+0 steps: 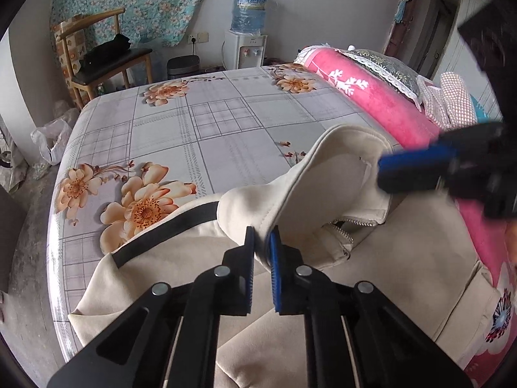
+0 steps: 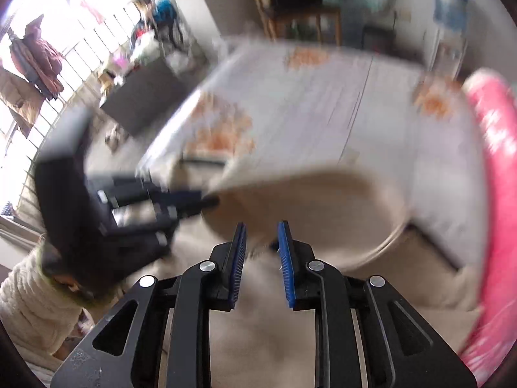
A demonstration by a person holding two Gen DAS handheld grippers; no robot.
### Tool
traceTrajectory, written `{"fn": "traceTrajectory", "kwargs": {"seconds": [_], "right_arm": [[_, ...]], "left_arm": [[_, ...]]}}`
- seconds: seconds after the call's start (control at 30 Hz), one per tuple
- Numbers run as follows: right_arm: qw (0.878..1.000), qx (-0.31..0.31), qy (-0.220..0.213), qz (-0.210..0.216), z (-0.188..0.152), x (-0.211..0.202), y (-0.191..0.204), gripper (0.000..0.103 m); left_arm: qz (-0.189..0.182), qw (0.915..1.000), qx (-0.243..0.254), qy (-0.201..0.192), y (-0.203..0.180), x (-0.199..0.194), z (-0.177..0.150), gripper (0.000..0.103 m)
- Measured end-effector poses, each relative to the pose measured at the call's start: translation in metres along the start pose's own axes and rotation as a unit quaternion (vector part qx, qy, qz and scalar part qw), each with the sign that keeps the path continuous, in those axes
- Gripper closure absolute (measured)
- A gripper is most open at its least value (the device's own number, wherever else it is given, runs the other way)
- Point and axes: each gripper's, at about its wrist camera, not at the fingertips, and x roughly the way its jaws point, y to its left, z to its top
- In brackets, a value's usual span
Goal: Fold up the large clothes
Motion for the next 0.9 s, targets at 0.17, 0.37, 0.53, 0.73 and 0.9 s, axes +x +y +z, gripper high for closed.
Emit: {"fn": "traceTrajectory", "kwargs": {"seconds": [0.17, 0.37, 0.53, 0.73, 0.9], "right_arm": [[0.996, 0.042, -0.057, -0.05, 0.05, -0.032, -0.042, 0.074], [0.994, 0.081, 0.076, 0.013, 0.029, 0.044, -0.065, 0.073], [0.993, 0.051, 0.087, 0.058, -0.029, 0.045, -0.041, 0.074], [0.995, 0.042, 0.087, 0.039, -0.068, 0.051, -0.03, 0.075], [0.995, 0.032, 0.092, 0.035, -0.078, 0.057, -0.029, 0.078]], "left_arm": [[0.005, 0.9999, 0.015, -0.004, -0.008, -0.006, -0.009, 0.094], [0.01, 0.9993, 0.036, -0.002, -0.017, -0.012, -0.024, 0.094], [0.003, 0.9993, 0.035, 0.012, -0.013, -0.016, -0.04, 0.093], [-0.035, 0.9991, 0.016, 0.017, -0.01, -0.036, -0.058, 0.092], [-0.097, 0.9937, -0.035, -0.044, 0.0, -0.071, -0.041, 0.092]]}}
